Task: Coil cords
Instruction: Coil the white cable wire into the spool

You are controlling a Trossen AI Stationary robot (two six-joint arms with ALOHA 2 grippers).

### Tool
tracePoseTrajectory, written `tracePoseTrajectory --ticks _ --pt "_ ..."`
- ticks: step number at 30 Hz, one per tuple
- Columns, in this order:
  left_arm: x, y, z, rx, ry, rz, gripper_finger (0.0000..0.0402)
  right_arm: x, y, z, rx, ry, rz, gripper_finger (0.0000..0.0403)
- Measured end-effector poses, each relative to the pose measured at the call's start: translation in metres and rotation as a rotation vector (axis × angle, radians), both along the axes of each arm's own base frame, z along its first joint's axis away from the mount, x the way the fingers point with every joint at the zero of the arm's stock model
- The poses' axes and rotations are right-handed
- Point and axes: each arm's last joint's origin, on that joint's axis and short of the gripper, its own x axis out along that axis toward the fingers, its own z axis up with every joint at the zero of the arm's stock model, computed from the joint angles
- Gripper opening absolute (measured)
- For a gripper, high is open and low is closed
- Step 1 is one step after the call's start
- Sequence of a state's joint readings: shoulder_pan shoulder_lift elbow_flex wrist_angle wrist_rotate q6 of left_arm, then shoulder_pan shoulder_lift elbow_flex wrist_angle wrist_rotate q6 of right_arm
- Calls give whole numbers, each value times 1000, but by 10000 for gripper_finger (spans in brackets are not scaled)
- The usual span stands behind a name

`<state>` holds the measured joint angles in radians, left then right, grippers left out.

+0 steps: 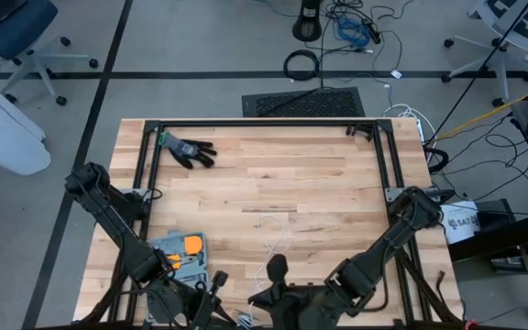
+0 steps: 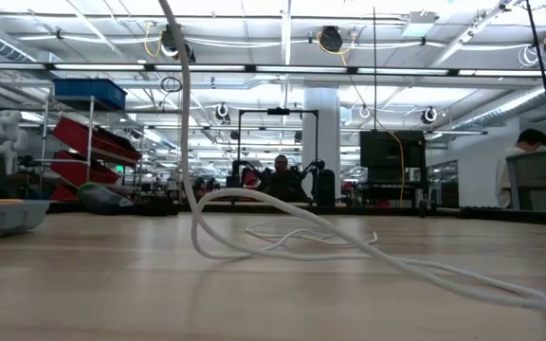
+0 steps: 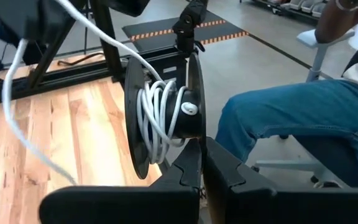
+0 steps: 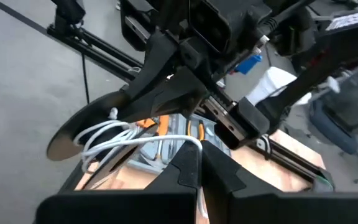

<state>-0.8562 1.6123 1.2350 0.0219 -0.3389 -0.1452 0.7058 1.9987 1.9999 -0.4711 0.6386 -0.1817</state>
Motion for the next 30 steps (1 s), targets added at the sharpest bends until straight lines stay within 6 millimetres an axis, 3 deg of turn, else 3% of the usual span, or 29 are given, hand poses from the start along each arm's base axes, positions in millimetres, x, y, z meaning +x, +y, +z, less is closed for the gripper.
tracePoseTrajectory --ticks 15,30 --pt "11 5 7 2 -84 -95 6 30 -29 7 146 -3 192 0" --pt "11 2 16 32 -216 -177 6 36 -36 7 302 63 312 13"
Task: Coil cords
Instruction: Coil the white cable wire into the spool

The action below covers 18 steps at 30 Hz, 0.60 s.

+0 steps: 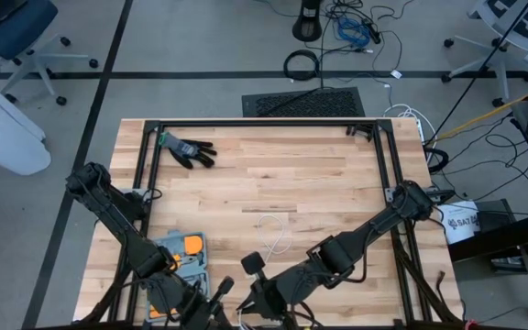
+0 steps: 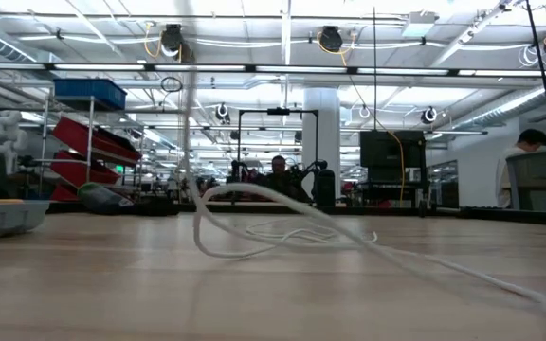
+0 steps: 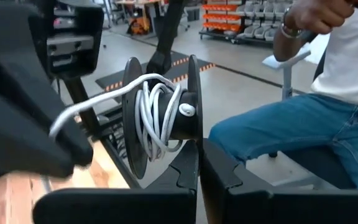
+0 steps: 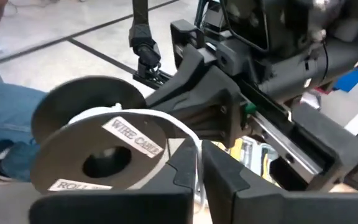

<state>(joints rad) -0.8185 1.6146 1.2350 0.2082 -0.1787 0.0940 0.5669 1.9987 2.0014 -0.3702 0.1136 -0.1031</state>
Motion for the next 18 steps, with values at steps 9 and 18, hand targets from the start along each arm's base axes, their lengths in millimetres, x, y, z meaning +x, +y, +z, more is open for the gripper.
tracePoseTrajectory --ticks 9,18 --pt "0 -2 8 -16 -95 -60 6 5 -8 0 58 35 1 49" --pt "-1 -3 11 -15 -133 -87 6 6 -17 -17 80 203 -62 68"
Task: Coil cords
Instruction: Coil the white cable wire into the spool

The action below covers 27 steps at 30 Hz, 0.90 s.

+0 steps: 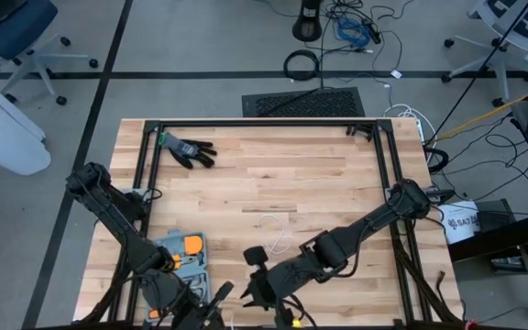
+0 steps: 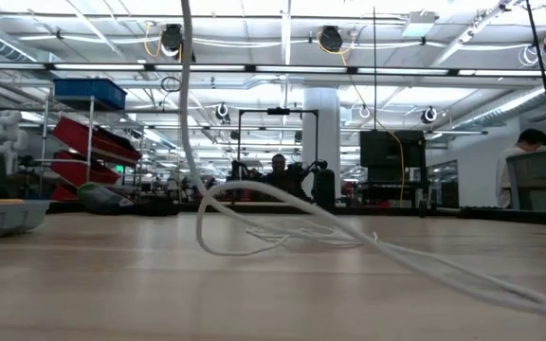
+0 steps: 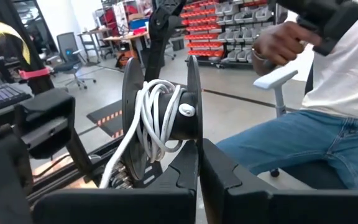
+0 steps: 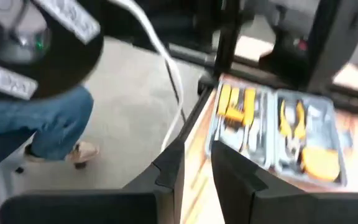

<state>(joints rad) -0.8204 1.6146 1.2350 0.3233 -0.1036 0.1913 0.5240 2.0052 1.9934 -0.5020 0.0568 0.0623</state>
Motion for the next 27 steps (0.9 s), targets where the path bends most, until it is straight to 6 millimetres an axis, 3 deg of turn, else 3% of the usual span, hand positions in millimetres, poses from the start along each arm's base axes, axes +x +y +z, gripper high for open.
tracePoseTrajectory --ticks 6,12,17,21,27 --pt "-1 -1 0 1 1 -3 6 -11 4 -11 -4 146 -109 71" --pt "-7 -6 0 2 1 -23 6 -45 46 -36 -39 161 -309 71" --pt "-9 -8 0 5 -4 -32 6 -75 80 -69 -16 12 -555 71" --pt "-9 -8 0 2 -4 -30 6 -90 100 -89 62 -183 -654 71" --pt "-9 -8 0 -3 -4 -26 6 -83 114 -120 51 -386 -579 107"
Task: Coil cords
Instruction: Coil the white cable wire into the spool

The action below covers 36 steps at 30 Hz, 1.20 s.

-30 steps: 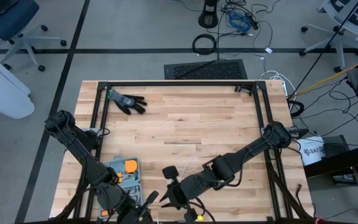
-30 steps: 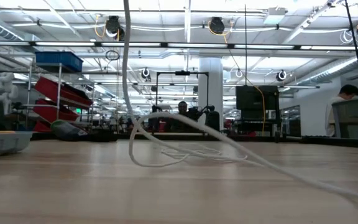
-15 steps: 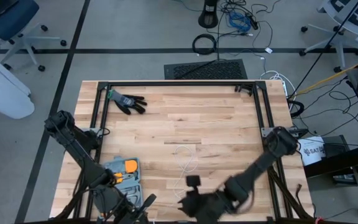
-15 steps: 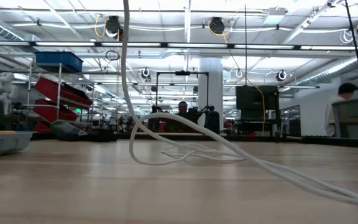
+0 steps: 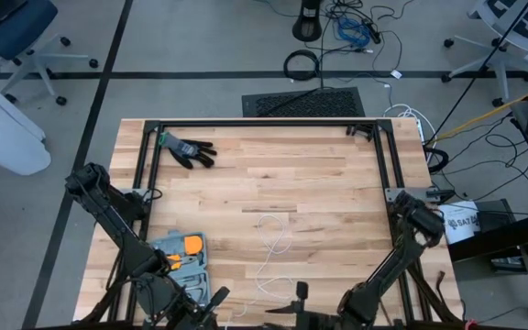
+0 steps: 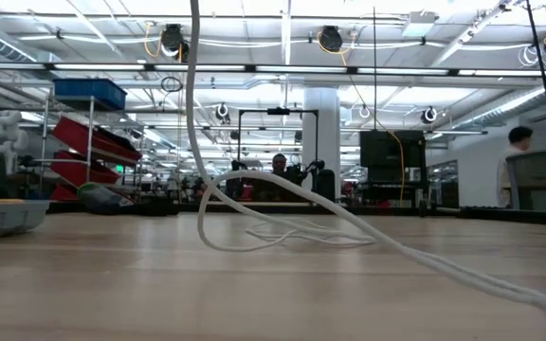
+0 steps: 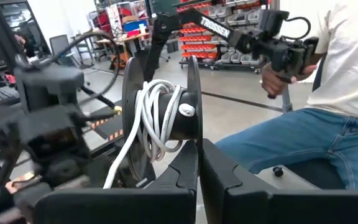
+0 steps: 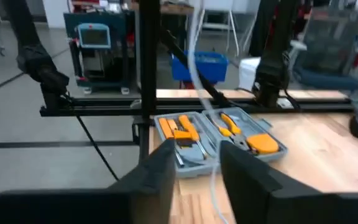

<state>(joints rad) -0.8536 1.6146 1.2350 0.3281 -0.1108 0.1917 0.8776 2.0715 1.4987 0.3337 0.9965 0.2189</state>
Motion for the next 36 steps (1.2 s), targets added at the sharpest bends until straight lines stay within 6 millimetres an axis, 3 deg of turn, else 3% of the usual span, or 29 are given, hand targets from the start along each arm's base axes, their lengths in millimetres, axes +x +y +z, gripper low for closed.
tracePoseTrajectory --ticks 6,11,19,28,36 --pt "-1 -1 0 -5 10 0 6 26 -5 -33 -45 -79 -97 196" --pt "-3 -2 0 -14 16 -6 6 43 -15 -44 -14 -108 -99 212" --pt "-3 -2 0 -11 16 14 6 56 -27 -44 49 -119 -53 145" --pt "-1 0 -1 -5 11 110 6 52 -22 -44 31 -117 -37 9" --pt "2 4 -2 14 20 206 6 21 7 -42 37 -120 -58 1"
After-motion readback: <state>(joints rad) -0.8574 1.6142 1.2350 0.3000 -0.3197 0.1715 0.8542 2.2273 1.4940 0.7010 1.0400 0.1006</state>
